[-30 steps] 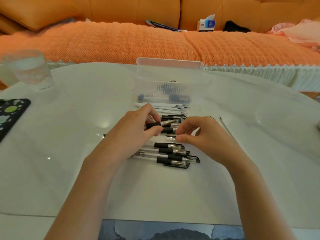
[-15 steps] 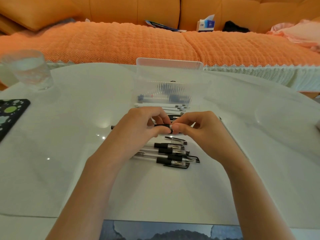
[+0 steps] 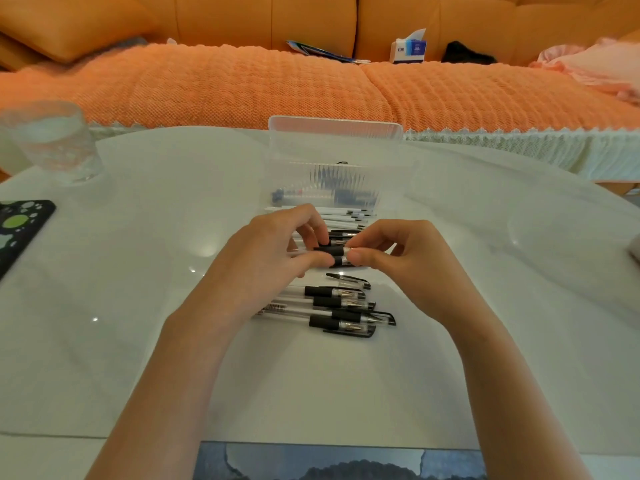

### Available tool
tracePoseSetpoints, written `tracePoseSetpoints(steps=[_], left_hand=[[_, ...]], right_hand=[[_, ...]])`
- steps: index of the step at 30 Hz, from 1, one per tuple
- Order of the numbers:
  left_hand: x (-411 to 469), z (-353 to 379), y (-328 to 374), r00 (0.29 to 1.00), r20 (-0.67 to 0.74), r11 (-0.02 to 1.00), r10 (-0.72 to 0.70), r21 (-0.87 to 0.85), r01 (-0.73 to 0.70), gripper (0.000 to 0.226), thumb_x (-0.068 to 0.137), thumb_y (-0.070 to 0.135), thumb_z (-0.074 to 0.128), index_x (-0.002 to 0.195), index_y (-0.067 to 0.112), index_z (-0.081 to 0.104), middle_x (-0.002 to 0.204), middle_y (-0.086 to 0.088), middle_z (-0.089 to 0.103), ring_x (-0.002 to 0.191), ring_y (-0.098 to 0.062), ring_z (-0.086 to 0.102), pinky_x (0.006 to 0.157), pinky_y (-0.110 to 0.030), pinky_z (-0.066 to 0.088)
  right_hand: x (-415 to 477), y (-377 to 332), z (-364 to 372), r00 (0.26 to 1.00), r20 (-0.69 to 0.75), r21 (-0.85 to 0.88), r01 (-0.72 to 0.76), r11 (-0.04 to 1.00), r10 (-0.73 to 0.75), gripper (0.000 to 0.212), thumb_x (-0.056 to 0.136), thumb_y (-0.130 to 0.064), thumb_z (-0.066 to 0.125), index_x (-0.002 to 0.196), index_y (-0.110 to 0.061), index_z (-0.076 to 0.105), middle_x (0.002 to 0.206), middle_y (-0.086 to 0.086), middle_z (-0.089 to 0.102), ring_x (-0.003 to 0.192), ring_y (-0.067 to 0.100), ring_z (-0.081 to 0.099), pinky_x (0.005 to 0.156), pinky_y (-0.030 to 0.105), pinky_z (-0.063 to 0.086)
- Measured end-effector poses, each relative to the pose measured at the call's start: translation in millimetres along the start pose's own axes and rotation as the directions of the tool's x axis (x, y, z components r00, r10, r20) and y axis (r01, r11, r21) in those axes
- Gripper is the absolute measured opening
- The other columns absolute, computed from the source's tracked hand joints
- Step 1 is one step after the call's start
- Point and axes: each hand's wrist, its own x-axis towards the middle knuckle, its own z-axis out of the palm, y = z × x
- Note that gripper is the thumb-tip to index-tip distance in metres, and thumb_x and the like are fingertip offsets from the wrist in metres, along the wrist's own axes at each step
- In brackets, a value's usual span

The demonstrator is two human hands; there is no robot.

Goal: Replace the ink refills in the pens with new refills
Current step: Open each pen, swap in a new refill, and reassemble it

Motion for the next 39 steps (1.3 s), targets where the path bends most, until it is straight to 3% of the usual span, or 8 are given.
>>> tracePoseSetpoints(steps=[4, 15, 20, 26, 29, 32, 35, 39], left_hand=[[-1, -1, 0, 1.0, 0.011, 1.0, 0.012, -0.013, -0.012, 0.006, 0.085, 0.039, 0.062, 0.085, 0.034, 0.058, 0.075, 0.014, 0.065, 0.059, -0.005, 0.058, 0.06, -0.021, 0.039], [-1, -4, -7, 0.999, -0.016, 1.0, -0.028, -0.003, 0.028, 0.01, 0.08, 0.036, 0.07, 0.083, 0.038, 0.061, 0.08, 0.018, 0.059, 0.072, -0.005, 0.053, 0.066, -0.021, 0.043], [0, -5, -8, 0.998, -0.058, 1.0, -0.019, -0.011, 0.019, 0.008, 0.083, 0.036, 0.068, 0.087, 0.038, 0.061, 0.081, 0.016, 0.06, 0.074, -0.004, 0.058, 0.066, -0.022, 0.042], [1, -2, -6, 0.999, -0.049, 0.999, -0.02, -0.042, 0.018, 0.009, 0.084, 0.033, 0.067, 0.087, 0.037, 0.061, 0.083, 0.015, 0.063, 0.07, -0.004, 0.062, 0.072, -0.033, 0.054], [1, -3, -5, 0.998, -0.057, 0.996, -0.019, -0.085, 0.014, 0.009, 0.084, 0.03, 0.067, 0.09, 0.034, 0.062, 0.083, 0.013, 0.063, 0.068, -0.005, 0.064, 0.072, -0.036, 0.056], [1, -2, -2, 0.998, -0.064, 0.99, -0.011, -0.138, 0.002, 0.009, 0.084, 0.028, 0.067, 0.091, 0.031, 0.063, 0.083, 0.011, 0.064, 0.068, -0.009, 0.065, 0.069, -0.037, 0.057], [1, 1, 1, 0.998, -0.06, 0.986, -0.001, -0.168, -0.009, 0.01, 0.084, 0.027, 0.067, 0.092, 0.029, 0.063, 0.083, 0.01, 0.064, 0.067, -0.009, 0.065, 0.066, -0.035, 0.058], [1, 2, 5, 0.998, -0.065, 0.979, 0.017, -0.2, -0.029, 0.01, 0.084, 0.025, 0.067, 0.093, 0.028, 0.062, 0.08, 0.01, 0.064, 0.065, -0.007, 0.064, 0.063, -0.031, 0.058]], right_hand=[[0, 0, -1, 1.0, -0.019, 0.002, 0.009, 1.0, -0.009, 0.002, 0.079, -0.02, 0.073, 0.08, -0.022, 0.073, 0.066, -0.011, 0.066, 0.063, -0.005, 0.055, 0.058, 0.005, 0.037], [1, 8, -6, 0.997, -0.063, -0.099, -0.049, 0.994, 0.043, 0.003, 0.08, -0.022, 0.073, 0.082, -0.022, 0.072, 0.074, -0.011, 0.065, 0.066, -0.003, 0.05, 0.058, 0.004, 0.037], [-1, 9, 2, 0.995, 0.04, -0.224, -0.076, 0.972, 0.087, 0.007, 0.08, -0.03, 0.072, 0.084, -0.026, 0.071, 0.072, -0.015, 0.059, 0.062, -0.003, 0.049, 0.058, 0.011, 0.037], [0, 8, 9, 0.993, 0.066, -0.237, -0.081, 0.968, 0.1, 0.013, 0.079, -0.03, 0.073, 0.091, -0.026, 0.071, 0.073, -0.016, 0.057, 0.062, -0.001, 0.049, 0.059, 0.012, 0.032], [1, 5, 6, 0.997, 0.012, -0.135, -0.071, 0.988, 0.073, 0.009, 0.08, -0.03, 0.072, 0.089, -0.027, 0.073, 0.073, -0.014, 0.061, 0.063, -0.001, 0.049, 0.059, 0.007, 0.038], [1, -1, 4, 0.993, -0.07, 0.105, -0.087, 0.991, 0.095, 0.005, 0.082, -0.027, 0.07, 0.085, -0.025, 0.074, 0.07, -0.014, 0.066, 0.063, -0.004, 0.052, 0.057, 0.005, 0.039], [1, -6, 5, 0.98, -0.076, 0.313, -0.153, 0.937, 0.185, 0.011, 0.084, -0.026, 0.068, 0.09, -0.019, 0.074, 0.071, -0.01, 0.069, 0.06, -0.002, 0.053, 0.053, 0.009, 0.041], [2, -8, 7, 0.967, -0.063, 0.427, -0.196, 0.883, 0.245, 0.017, 0.084, -0.025, 0.068, 0.095, -0.014, 0.073, 0.081, -0.001, 0.071, 0.066, 0.006, 0.056, 0.056, 0.019, 0.043]])
